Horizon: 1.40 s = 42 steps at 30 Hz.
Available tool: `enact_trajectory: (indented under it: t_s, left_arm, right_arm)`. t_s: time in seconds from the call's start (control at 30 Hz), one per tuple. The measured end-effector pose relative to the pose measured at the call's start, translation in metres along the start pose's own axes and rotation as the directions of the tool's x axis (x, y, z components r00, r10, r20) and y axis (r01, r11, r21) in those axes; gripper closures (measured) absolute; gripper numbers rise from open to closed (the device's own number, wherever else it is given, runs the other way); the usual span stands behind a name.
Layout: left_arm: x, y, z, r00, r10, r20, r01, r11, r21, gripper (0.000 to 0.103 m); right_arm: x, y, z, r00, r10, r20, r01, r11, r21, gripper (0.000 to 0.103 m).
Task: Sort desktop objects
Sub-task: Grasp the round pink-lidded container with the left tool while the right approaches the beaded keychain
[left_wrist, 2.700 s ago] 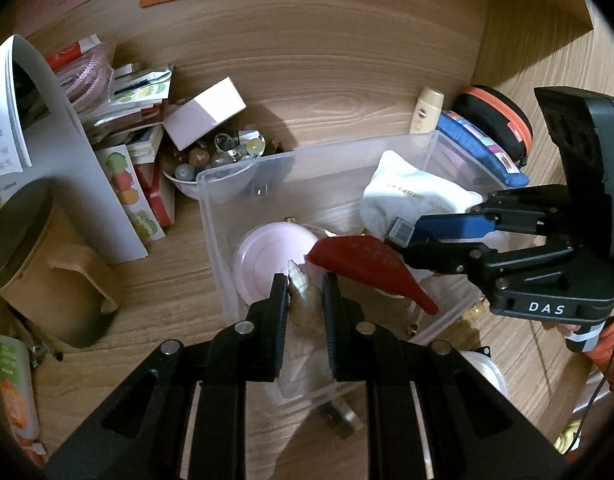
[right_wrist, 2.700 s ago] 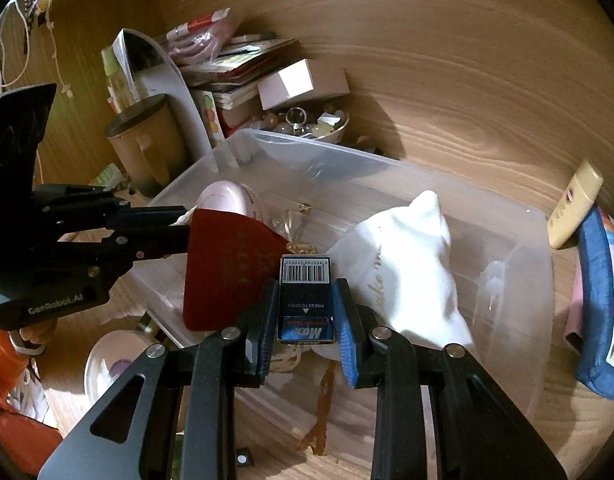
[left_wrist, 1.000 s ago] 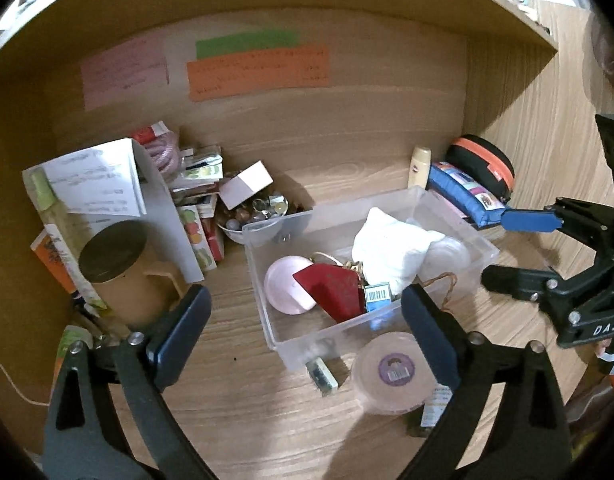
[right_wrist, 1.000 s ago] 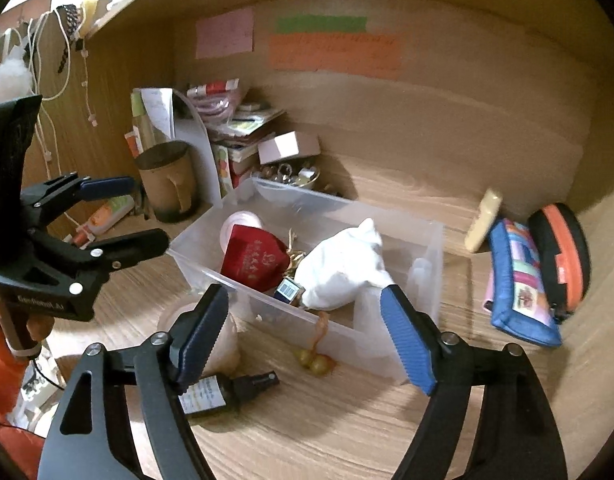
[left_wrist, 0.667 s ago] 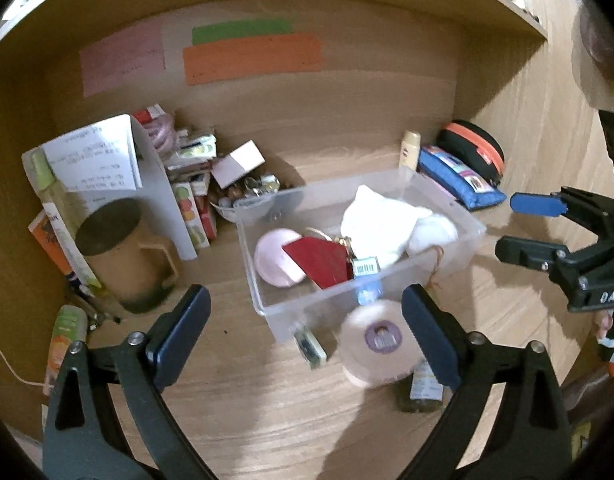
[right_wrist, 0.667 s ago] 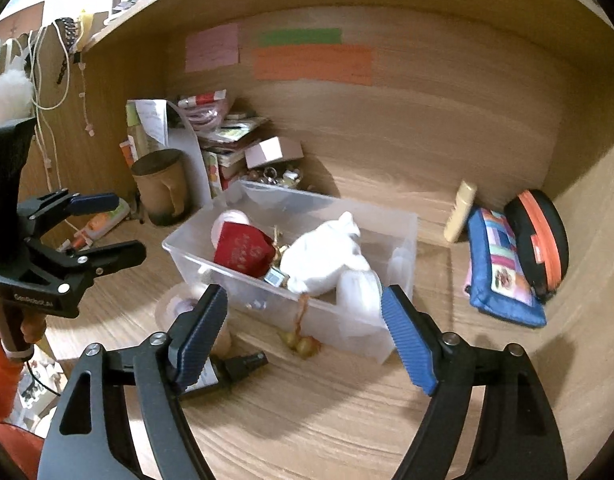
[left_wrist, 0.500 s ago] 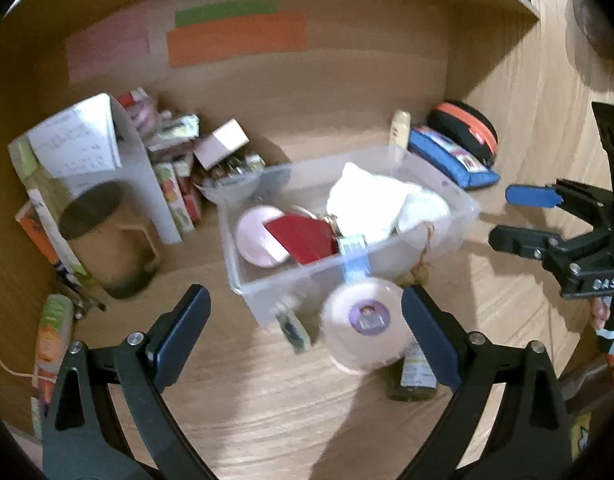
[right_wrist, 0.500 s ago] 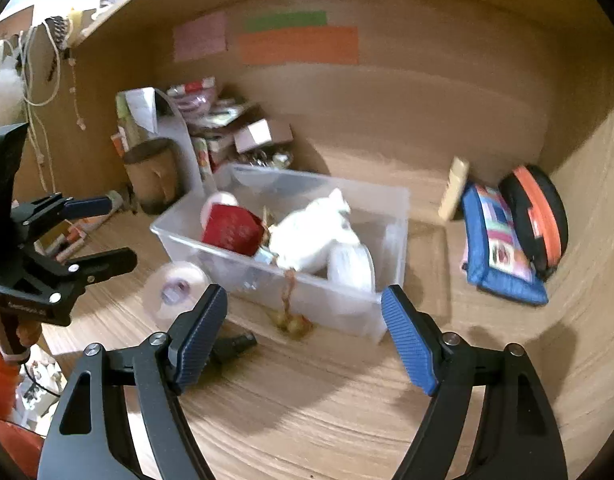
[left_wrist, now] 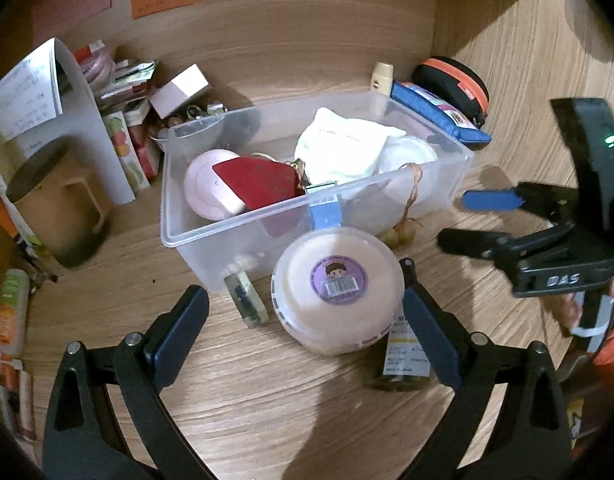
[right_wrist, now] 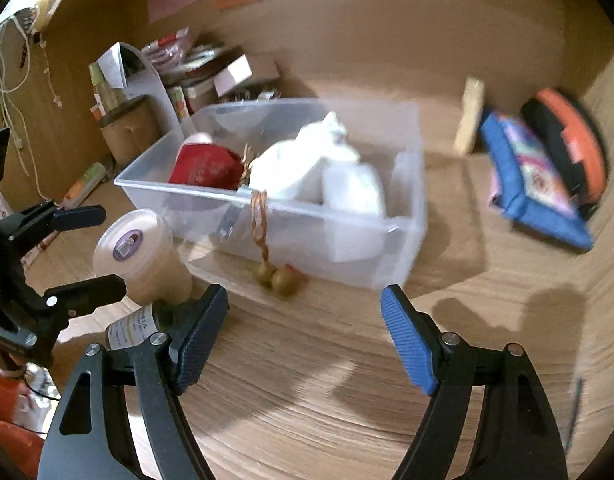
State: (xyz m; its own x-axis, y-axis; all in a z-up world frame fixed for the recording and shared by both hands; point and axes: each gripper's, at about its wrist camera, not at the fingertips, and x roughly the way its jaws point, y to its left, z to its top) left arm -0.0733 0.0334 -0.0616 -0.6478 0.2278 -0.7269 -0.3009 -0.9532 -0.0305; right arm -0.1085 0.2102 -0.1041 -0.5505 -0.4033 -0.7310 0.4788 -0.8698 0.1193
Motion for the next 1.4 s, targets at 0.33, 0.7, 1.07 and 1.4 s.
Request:
enact_trajectory:
  t_s: [0.33, 0.7, 1.07, 1.4]
  left_arm:
    - [0.024, 0.002, 0.0, 0.999, -0.027, -0.03, 0.026, 1.0, -0.011, 0.003]
    - [0.029, -0.002, 0.001, 1.0, 0.013, 0.019, -0.013, 1.0, 0.001, 0.008]
    - [0.028, -0.01, 0.001, 0.999, 0.009, 0.04, -0.01, 1.0, 0.024, 0.033]
    - [0.027, -0.01, -0.002, 0.999, 0.03, 0.034, -0.03, 0.999, 0.013, 0.033]
  right_arm:
    - [0.035, 0.003, 0.003, 0.997, 0.034, -0.066, -0.032, 0.999, 0.038, 0.047]
    - [0.046, 0.014, 0.005, 0.997, -0.003, -0.08, 0.004, 1.0, 0.019, 0.049]
    - [0.047, 0.02, 0.006, 0.993, -0.094, -0.069, 0.096, 0.995, 0.02, 0.059]
    - [0.047, 0.024, 0.006, 0.994, -0.089, -0.07, 0.089, 0.996, -0.007, 0.074]
